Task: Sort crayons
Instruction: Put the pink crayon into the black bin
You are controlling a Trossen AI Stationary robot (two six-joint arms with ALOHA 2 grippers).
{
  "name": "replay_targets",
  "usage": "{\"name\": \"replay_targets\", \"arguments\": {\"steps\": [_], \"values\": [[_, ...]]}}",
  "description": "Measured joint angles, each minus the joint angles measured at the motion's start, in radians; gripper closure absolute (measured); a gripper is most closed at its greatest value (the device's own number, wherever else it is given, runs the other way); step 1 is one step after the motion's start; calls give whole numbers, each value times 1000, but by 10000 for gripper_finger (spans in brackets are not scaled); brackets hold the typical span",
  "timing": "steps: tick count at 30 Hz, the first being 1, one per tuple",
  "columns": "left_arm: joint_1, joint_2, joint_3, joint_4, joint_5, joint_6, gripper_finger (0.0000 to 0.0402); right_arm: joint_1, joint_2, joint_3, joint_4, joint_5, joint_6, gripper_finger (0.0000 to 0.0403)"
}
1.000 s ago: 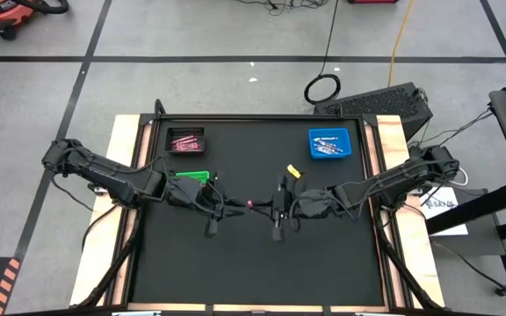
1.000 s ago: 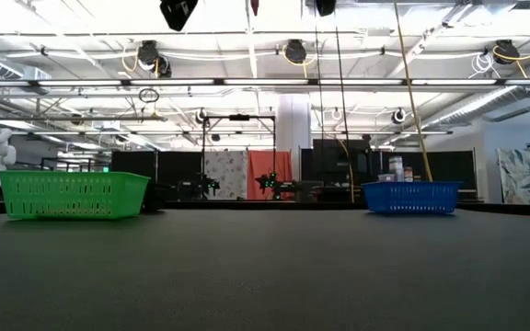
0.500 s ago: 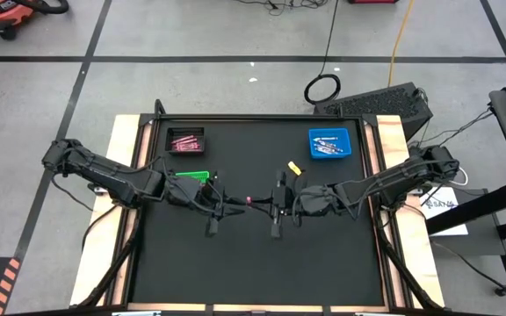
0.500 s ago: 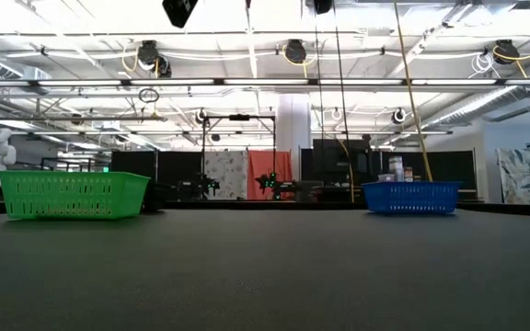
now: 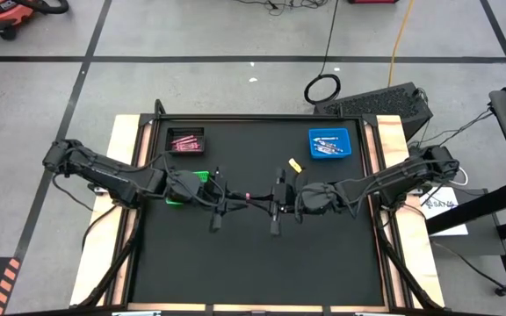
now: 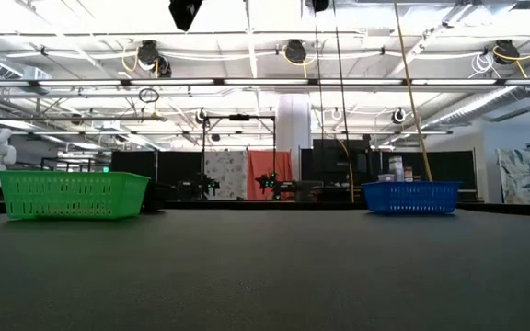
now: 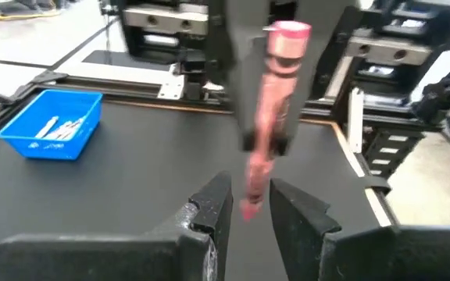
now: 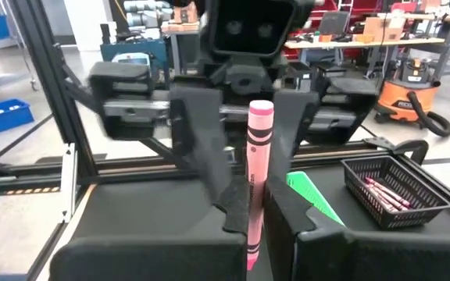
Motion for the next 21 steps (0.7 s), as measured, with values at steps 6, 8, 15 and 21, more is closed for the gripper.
{"name": "replay_targets", "arguments": {"steps": [6, 8, 15, 21], "values": [[1, 31, 0, 38, 31, 5, 304, -22, 20, 0, 28, -8, 0, 401], [4, 36, 0, 31, 17, 6, 304, -26, 27, 0, 31, -8, 0, 401], [19, 37, 0, 37, 13, 8, 313, -27, 31, 0, 35, -4, 0, 401], [19, 37, 0, 30, 10, 51, 360, -27, 31, 0, 29, -4, 3, 401]]}}
